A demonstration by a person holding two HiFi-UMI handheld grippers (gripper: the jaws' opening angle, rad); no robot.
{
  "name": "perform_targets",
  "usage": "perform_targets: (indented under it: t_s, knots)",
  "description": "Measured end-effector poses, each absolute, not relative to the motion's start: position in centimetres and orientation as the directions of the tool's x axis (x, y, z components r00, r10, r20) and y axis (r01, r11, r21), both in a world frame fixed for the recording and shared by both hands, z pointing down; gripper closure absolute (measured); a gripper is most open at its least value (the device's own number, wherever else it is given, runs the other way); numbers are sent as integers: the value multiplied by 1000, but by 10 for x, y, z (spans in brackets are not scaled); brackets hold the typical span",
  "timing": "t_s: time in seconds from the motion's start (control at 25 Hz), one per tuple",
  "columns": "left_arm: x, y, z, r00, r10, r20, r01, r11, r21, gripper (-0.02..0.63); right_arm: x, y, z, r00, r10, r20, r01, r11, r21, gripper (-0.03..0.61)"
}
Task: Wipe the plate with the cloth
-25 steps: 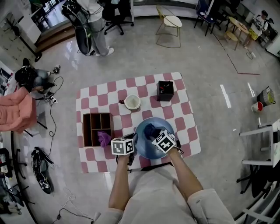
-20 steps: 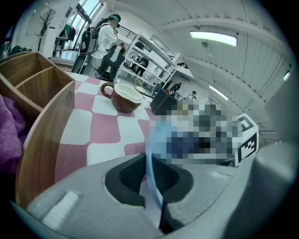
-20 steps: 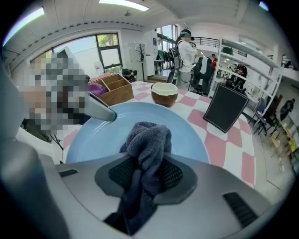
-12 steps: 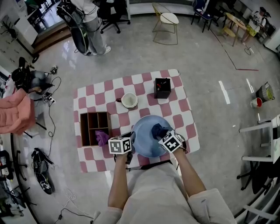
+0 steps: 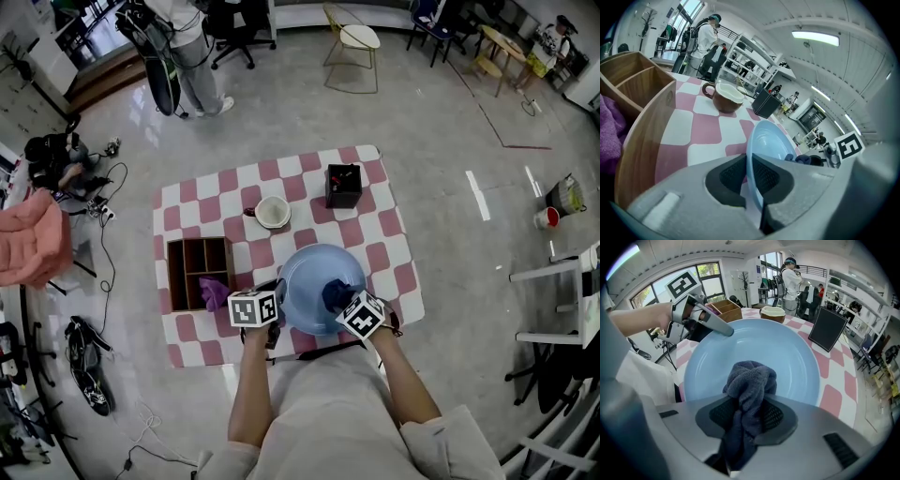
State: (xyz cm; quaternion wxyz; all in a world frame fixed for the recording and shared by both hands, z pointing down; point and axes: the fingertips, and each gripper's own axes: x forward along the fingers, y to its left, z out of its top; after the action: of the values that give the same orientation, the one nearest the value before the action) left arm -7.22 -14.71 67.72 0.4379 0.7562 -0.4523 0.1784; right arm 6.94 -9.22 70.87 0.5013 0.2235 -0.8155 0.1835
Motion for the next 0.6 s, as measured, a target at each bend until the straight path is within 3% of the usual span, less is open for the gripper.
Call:
perform_targets:
  t_s: [0.6]
  knots:
    - [-71, -147, 676, 505, -533, 679, -857, -214, 469, 586, 14, -43, 709, -476, -43, 879, -389, 906, -166, 456]
